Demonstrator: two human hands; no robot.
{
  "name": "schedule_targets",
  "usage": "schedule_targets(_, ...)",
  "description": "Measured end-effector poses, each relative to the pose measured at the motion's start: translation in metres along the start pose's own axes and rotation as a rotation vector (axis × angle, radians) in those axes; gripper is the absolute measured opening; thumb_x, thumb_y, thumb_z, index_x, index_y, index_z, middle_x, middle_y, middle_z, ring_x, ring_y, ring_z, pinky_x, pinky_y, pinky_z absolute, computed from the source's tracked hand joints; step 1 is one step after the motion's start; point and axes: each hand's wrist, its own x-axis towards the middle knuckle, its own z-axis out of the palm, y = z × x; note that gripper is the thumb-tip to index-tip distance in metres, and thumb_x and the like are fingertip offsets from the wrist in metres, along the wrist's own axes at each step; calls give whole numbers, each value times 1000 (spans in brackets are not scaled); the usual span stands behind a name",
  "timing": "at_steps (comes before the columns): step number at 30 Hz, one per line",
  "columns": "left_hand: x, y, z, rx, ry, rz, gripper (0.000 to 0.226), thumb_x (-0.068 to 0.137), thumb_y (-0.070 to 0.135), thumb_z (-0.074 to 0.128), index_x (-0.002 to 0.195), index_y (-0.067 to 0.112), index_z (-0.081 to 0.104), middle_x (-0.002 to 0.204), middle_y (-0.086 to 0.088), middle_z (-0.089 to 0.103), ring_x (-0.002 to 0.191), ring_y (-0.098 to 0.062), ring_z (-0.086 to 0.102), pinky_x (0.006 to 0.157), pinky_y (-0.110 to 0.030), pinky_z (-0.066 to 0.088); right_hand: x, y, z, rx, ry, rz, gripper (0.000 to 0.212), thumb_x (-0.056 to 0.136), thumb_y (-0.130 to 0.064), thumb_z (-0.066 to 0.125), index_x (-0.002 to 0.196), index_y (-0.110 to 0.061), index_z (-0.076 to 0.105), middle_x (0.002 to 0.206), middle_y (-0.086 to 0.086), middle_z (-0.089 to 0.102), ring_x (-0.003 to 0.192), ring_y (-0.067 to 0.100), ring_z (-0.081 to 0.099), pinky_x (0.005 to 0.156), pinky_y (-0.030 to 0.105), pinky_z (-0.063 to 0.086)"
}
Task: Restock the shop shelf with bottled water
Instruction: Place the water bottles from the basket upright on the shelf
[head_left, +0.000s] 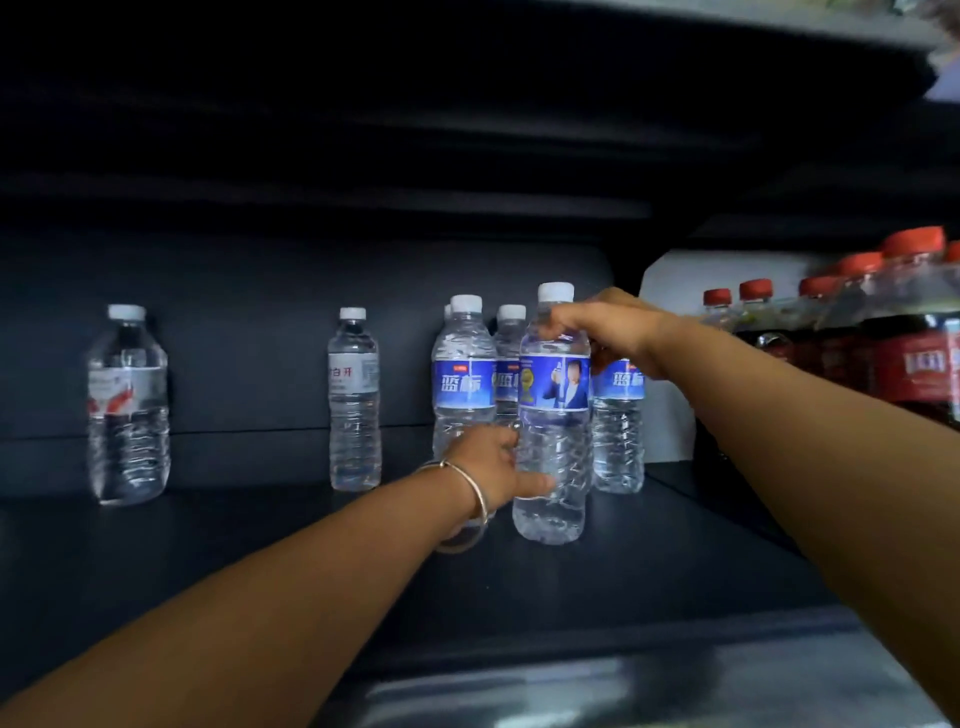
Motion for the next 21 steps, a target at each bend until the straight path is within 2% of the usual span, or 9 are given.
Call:
schedule_targets(2,7,-2,4,41,22,10,47,74,13,77,114,5,56,114,-9,63,106,-24,61,99,-34,47,7,8,1,60,-14,6,79,40,-47,70,105,-3,64,82,15,61,61,23,61,57,27,51)
schedule_targets(6,16,1,10,212,97,33,56,69,31,81,112,9,54,110,-1,62,103,-20,60,94,-32,48,8,11,1,127,-114,-11,29,73,-33,66,91,-10,64,79,10,60,62,21,57,57,25,49)
schedule_targets(8,16,3,15,295,136,39,59,64,41,82,110,11,60,111,-3,66,102,-22,62,93,-34,50,2,9,2,62,-157,-11,40,76,-46,68,100,-16,63,88,5,65,68,19,58,61,26,49)
schedule_targets(11,13,3,18,323,154,54,60,64,44,81,111,13,61,111,-3,67,101,-21,62,90,-32,49,-5,6,8,-51,-168,3,60,67,-61,69,109,-20,60,94,0,70,75,14,62,60,24,47)
schedule_targets(13,11,3,18,363,151,73,60,67,46,78,111,11,59,110,-6,66,100,-23,62,84,-28,48,-4,7,9,-9,-124,2,55,69,-54,73,107,-15,61,89,3,71,70,13,62,55,21,46)
schedule_targets(15,10,2,16,403,141,77,57,73,46,73,110,6,58,110,-15,64,102,-29,60,80,-29,46,-5,10,9,55,-86,-13,39,73,-41,75,96,-11,64,77,4,68,63,13,60,53,20,45)
schedule_targets(17,12,-1,14,355,114,69,60,77,41,71,120,3,53,116,-18,61,107,-30,59,92,-35,48,-5,13,7,117,-52,-27,26,77,-29,73,91,-9,65,73,6,64,63,17,57,55,23,46)
schedule_targets(19,11,-1,12,296,79,68,62,78,32,72,127,3,48,121,-15,60,110,-27,59,98,-40,47,-7,15,5,185,-68,-3,24,79,-22,67,98,-8,64,79,8,63,66,19,57,59,25,48)
schedule_targets(21,11,-1,13,304,74,82,51,78,26,74,119,4,54,112,-12,65,104,-27,62,94,-40,49,-8,15,2,166,-142,41,30,80,-28,66,107,-15,61,86,4,63,72,18,58,67,29,52)
